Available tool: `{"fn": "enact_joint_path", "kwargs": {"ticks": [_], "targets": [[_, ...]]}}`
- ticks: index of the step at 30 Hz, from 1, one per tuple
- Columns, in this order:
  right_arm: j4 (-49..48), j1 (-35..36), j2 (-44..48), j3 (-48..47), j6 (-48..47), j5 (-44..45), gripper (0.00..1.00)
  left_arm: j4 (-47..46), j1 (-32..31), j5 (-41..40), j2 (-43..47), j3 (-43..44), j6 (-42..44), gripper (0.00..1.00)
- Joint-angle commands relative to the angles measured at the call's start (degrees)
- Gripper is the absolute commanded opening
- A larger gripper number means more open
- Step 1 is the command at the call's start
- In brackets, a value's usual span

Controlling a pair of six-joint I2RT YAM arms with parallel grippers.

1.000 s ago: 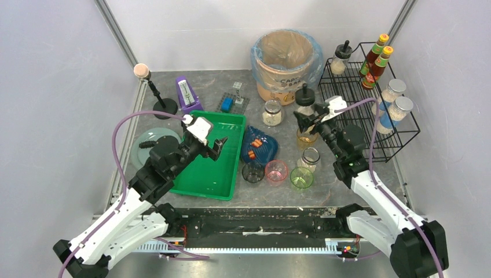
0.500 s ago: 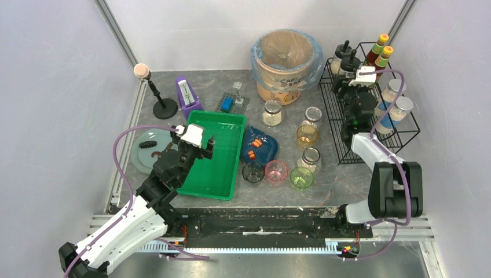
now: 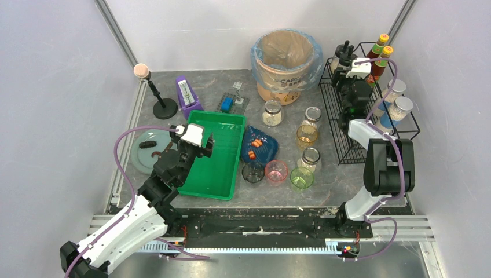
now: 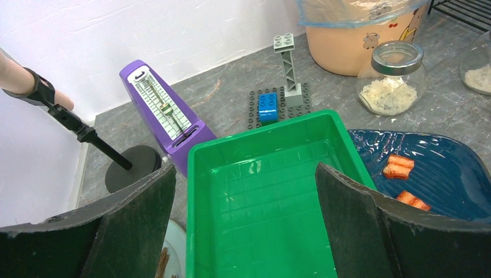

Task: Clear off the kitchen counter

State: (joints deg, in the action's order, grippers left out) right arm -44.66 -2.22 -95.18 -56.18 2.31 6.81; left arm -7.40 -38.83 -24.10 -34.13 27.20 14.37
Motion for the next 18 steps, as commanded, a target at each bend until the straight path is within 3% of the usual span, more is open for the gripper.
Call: {"fn": "enact_joint_path", "kwargs": {"ticks": [1, 18], "targets": [[-3.5, 0.0, 0.4, -2.4, -0.5, 3.5, 0.00, -3.1, 0.6, -0.2, -0.1, -0.2, 2.2, 0.95], [2.8, -0.1, -5.6, -5.0, -1.2, 1.7, 0.15, -3.0, 1.7, 2.6, 0.8, -0.7, 1.2, 0.94]]}}
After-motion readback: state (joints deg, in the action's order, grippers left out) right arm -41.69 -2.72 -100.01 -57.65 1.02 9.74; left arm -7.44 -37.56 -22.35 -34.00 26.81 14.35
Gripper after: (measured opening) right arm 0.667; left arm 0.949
